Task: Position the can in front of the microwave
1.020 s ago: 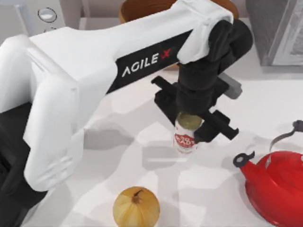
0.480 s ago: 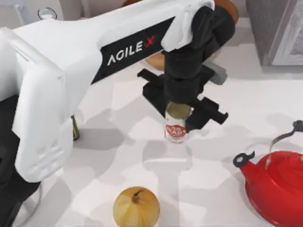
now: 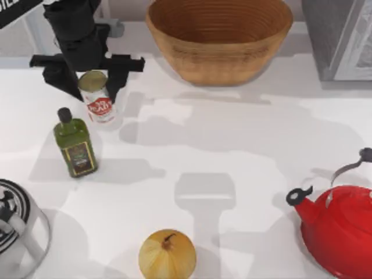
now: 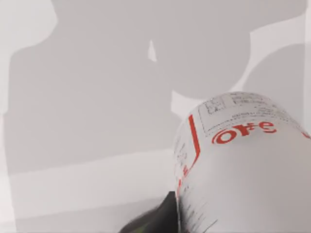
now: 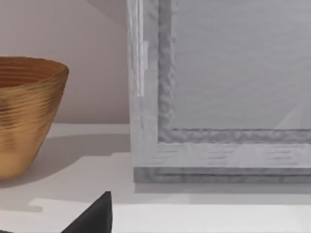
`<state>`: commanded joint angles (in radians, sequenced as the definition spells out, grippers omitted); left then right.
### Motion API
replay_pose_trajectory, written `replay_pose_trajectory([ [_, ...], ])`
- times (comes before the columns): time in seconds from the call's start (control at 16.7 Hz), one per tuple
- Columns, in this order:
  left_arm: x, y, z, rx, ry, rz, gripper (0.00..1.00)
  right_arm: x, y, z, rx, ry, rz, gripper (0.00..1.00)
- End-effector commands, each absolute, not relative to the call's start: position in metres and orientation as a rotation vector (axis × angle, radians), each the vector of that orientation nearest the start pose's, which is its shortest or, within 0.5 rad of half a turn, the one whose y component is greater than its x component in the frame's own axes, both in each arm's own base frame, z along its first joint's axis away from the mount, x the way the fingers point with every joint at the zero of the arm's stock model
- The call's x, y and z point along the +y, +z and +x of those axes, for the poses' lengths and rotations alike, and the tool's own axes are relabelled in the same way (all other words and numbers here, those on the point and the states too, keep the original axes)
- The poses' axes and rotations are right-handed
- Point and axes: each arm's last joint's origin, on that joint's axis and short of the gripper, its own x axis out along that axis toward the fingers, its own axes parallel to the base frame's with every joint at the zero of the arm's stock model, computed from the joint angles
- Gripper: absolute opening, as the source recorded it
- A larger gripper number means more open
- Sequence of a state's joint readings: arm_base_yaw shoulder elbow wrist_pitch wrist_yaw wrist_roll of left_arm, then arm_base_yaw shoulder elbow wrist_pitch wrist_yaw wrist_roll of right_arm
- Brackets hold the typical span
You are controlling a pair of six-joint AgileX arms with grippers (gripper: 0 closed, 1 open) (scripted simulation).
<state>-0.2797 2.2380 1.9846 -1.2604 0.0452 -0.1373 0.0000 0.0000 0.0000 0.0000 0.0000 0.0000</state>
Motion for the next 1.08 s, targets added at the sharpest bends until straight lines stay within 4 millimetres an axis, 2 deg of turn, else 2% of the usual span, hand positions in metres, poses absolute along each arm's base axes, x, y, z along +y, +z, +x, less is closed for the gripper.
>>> replay_pose_trajectory([
  [0.18,-0.045,0.205,0.431,1.547,-0.042,0.003,0.0,-0.001,0.16,0.106,0.0,0.0,0.0,1.0],
  [0.3,-0.015,0.206,0.424,1.564,-0.016,0.001,0.0,-0.001,0.16,0.106,0.0,0.0,0.0,1.0],
  [0.36,-0.008,0.207,0.422,1.569,-0.013,0.008,0.0,-0.001,0.16,0.106,0.0,0.0,0.0,1.0],
  [0.48,-0.003,0.207,0.42,1.572,-0.014,0.017,0.0,-0.001,0.16,0.106,0.0,0.0,0.0,1.0],
  [1.08,-0.003,0.199,0.42,1.572,-0.014,0.017,0.0,-0.001,0.16,0.106,0.0,0.0,0.0,1.0],
])
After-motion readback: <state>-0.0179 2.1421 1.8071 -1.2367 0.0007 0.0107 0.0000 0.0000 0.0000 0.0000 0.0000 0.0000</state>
